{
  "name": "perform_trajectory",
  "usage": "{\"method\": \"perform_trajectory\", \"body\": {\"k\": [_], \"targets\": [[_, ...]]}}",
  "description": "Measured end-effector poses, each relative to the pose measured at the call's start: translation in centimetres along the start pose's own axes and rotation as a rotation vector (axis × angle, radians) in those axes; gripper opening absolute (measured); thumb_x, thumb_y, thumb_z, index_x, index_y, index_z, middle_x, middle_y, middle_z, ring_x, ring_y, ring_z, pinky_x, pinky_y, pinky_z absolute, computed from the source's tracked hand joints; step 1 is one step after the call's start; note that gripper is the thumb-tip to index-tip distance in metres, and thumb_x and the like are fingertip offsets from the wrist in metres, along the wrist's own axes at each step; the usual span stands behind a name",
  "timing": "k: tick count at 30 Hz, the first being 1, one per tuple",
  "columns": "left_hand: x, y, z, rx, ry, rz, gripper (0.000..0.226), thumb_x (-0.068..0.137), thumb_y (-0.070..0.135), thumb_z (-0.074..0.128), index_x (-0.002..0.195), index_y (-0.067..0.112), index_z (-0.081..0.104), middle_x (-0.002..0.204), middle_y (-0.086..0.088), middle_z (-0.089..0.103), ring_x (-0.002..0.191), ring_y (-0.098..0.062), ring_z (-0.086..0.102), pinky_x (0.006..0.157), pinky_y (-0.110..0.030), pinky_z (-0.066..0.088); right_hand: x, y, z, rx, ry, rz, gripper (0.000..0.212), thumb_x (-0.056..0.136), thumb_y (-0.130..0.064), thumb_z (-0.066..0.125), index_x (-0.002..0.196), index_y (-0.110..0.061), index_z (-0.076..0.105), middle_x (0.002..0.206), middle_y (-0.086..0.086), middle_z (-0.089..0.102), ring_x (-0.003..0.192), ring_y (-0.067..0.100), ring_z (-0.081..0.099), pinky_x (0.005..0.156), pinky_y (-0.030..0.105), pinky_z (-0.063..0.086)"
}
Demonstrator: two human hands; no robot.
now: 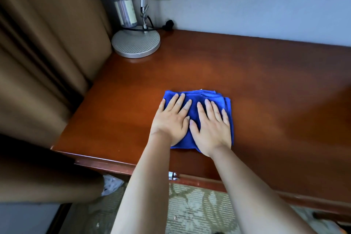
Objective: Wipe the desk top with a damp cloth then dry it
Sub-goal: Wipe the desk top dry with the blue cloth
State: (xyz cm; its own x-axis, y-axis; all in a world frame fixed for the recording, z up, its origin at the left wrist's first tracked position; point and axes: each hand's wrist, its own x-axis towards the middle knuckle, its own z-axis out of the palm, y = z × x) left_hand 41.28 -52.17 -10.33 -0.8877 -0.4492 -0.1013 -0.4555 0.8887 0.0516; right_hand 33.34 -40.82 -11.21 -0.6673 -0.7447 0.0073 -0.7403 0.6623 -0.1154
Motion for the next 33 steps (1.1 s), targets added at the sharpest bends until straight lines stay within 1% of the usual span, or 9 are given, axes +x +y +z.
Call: {"method": "perform_trajectory", "body": {"k": [12,14,16,18,22,25,29,30,33], "targets": [[-4.4,4.3,0.2,-0.006,-0.053,-0.035,0.057,0.103,0.041,0.011,0.154,0.022,-0.005,0.162,-0.002,-0.011,0.148,-0.019,-0.014,0.119,-0.044,-0.006,-5.0,3.6,-1.2,0.009,-0.063,-0.131,0.088,0.074,-0.047,-0.018,0.154,-0.022,0.009,0.162,0.001,-0.001,0.148,0.015,-0.003,0.117,0.034,-0.009],[-5.0,5.4,0.3,-0.007,-0.066,-0.026,0.064,0.096,0.046,-0.003,0.154,0.022,-0.005,0.162,-0.003,-0.011,0.148,-0.019,-0.014,0.118,-0.045,-0.007,-6.1,4.3,-1.2,0.011,-0.055,-0.122,0.086,0.076,-0.047,-0.016,0.154,-0.022,0.01,0.161,0.001,0.0,0.148,0.014,-0.002,0.117,0.033,-0.01],[-5.4,6.3,0.3,-0.01,-0.066,-0.015,0.082,0.077,0.048,-0.021,0.154,0.023,-0.006,0.162,-0.002,-0.011,0.148,-0.019,-0.014,0.118,-0.044,-0.007,-6.8,4.9,-1.0,0.021,-0.037,-0.104,0.082,0.08,-0.048,-0.011,0.153,-0.022,0.015,0.161,0.001,0.005,0.148,0.015,0.003,0.116,0.032,-0.009],[-4.9,6.4,0.4,-0.019,-0.059,-0.016,0.089,0.07,0.047,-0.025,0.154,0.025,-0.006,0.162,-0.001,-0.01,0.148,-0.018,-0.013,0.118,-0.043,-0.007,-6.8,5.0,-0.9,0.047,-0.009,-0.081,0.077,0.085,-0.048,-0.003,0.151,-0.02,0.024,0.16,0.002,0.015,0.148,0.016,0.011,0.115,0.032,-0.006],[-3.0,6.4,0.2,-0.025,-0.053,0.003,0.086,0.073,0.048,-0.023,0.154,0.025,-0.005,0.162,0.001,-0.012,0.148,-0.017,-0.014,0.118,-0.042,-0.008,-5.1,5.8,-0.8,0.085,-0.005,-0.067,0.081,0.081,-0.05,-0.008,0.153,-0.022,0.017,0.161,-0.001,0.007,0.148,0.013,0.003,0.118,0.033,-0.006],[-0.7,6.7,0.0,-0.024,-0.037,-0.013,0.067,0.091,0.047,-0.009,0.154,0.025,-0.006,0.162,0.0,-0.013,0.148,-0.017,-0.015,0.118,-0.042,-0.009,-2.9,7.0,-1.1,0.076,0.005,-0.073,0.081,0.08,-0.049,-0.007,0.153,-0.022,0.017,0.161,-0.001,0.007,0.148,0.013,0.003,0.118,0.032,-0.006],[3.3,6.8,-0.3,-0.016,-0.017,0.011,0.083,0.075,0.048,-0.022,0.154,0.026,-0.007,0.162,0.001,-0.013,0.148,-0.016,-0.016,0.118,-0.042,-0.009,0.8,8.4,-1.1,0.067,0.024,-0.052,0.077,0.084,-0.048,0.0,0.151,-0.02,0.025,0.159,0.001,0.016,0.147,0.014,0.012,0.117,0.033,-0.001],[4.4,6.8,-0.4,-0.017,-0.012,0.011,0.079,0.079,0.048,-0.02,0.154,0.026,-0.007,0.162,0.001,-0.013,0.148,-0.016,-0.016,0.118,-0.042,-0.009,1.8,8.7,-1.2,0.072,0.023,-0.048,0.078,0.083,-0.048,-0.001,0.151,-0.021,0.024,0.16,0.0,0.015,0.148,0.014,0.011,0.118,0.033,-0.002],[7.9,6.7,-0.8,-0.021,-0.005,0.002,0.057,0.101,0.043,0.005,0.154,0.026,-0.007,0.162,0.002,-0.013,0.148,-0.016,-0.016,0.119,-0.042,-0.008,5.1,9.9,-1.5,0.075,0.005,-0.052,0.083,0.077,-0.049,-0.01,0.153,-0.024,0.012,0.161,-0.003,0.003,0.148,0.011,-0.001,0.118,0.032,-0.007]]}}
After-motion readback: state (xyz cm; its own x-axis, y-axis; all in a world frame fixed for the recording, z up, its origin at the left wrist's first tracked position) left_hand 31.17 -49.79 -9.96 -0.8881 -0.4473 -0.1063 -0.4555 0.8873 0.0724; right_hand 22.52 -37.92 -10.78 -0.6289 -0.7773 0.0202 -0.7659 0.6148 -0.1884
